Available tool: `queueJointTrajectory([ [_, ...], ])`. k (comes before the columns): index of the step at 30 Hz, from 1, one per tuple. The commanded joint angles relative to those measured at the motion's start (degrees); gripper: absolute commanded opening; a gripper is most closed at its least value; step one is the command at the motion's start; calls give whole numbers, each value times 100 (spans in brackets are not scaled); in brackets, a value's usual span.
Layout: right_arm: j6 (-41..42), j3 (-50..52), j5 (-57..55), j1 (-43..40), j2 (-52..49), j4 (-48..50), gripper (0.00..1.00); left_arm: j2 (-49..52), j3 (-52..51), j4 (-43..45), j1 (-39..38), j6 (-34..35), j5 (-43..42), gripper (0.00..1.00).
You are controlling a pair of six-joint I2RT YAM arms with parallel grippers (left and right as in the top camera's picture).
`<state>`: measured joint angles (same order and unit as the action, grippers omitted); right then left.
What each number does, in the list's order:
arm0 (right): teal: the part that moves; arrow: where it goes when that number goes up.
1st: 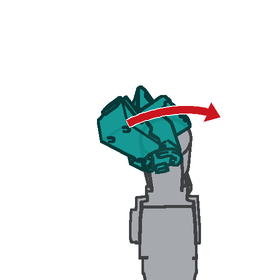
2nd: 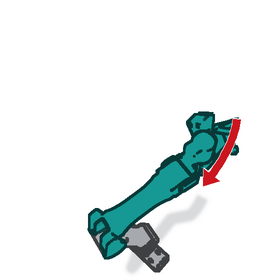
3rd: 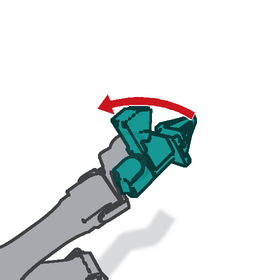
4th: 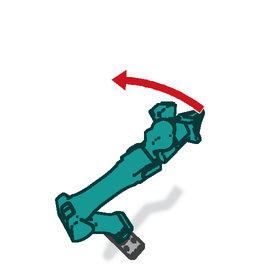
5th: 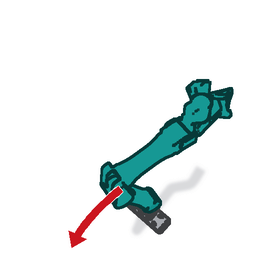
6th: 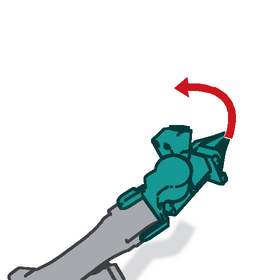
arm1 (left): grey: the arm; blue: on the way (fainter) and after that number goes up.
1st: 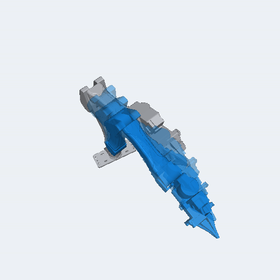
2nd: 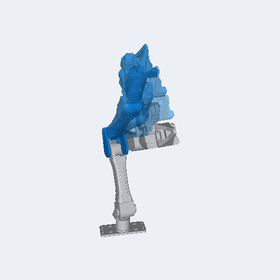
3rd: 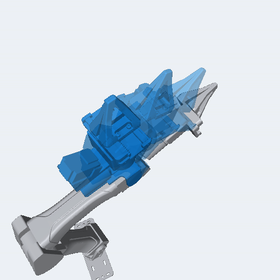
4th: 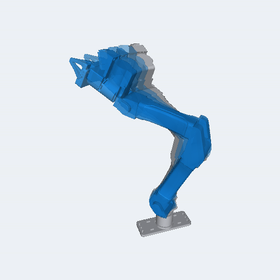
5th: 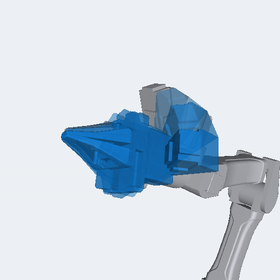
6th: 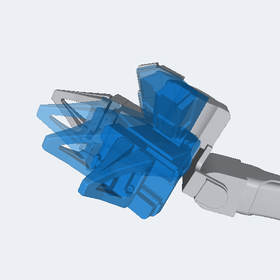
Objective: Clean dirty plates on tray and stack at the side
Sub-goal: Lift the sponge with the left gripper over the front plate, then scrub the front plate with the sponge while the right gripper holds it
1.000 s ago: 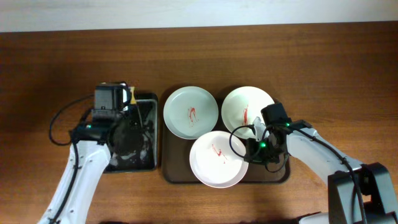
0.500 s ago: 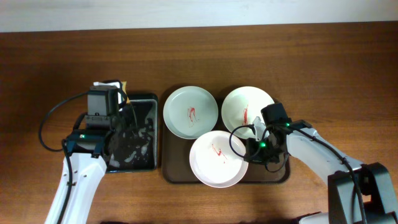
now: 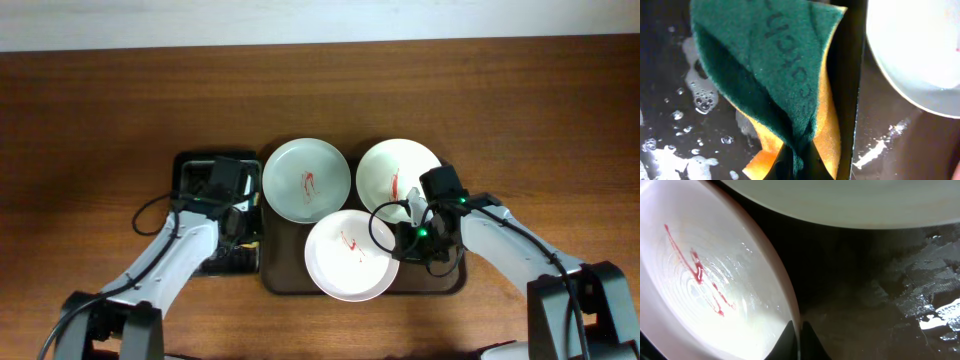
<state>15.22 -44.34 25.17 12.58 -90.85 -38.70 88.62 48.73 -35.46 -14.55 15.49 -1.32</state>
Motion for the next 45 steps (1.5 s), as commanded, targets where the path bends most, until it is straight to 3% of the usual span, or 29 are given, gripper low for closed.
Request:
queueJointTrajectory([
  [1,31,-76,52,59,-28,15,4,-291,74,-26,-68,55,-11,0],
  [4,31,-76,52,59,-28,15,4,-911,280,-568,-70,57,22,0],
  [8,31,-76,55,59,-28,15,4,-1392,332,-382,-116,57,-1891,0],
  [11,31,-76,55,59,-28,17,4,-1207,299,98,-551,470,-2441,0],
  [15,31,-76,55,59,-28,15,4,-647,295,752,-1482,1117,-2490,0],
  [18,31,-76,55,59,-28,13,4,81,295,1552,-2330,1993,-2411,0],
  [24,31,-76,55,59,-28,-4,4,863,295,2127,-2855,3163,-1961,0],
  [30,31,-76,48,59,-28,-48,4,885,297,693,-2892,3158,538,0],
  [31,33,-76,-46,59,-28,-98,4,874,297,546,-2892,3139,588,0],
  [34,33,-76,-334,55,-28,-332,4,636,479,-24,-2892,3029,472,0],
  [37,33,-76,-334,55,-28,-343,4,328,597,439,-2898,2124,-841,0],
  [42,33,-76,-332,55,-28,-354,4,437,584,896,-3274,2138,-1027,0],
  [45,33,-76,-330,55,-28,-354,4,826,584,1104,-3580,2485,-1029,0],
])
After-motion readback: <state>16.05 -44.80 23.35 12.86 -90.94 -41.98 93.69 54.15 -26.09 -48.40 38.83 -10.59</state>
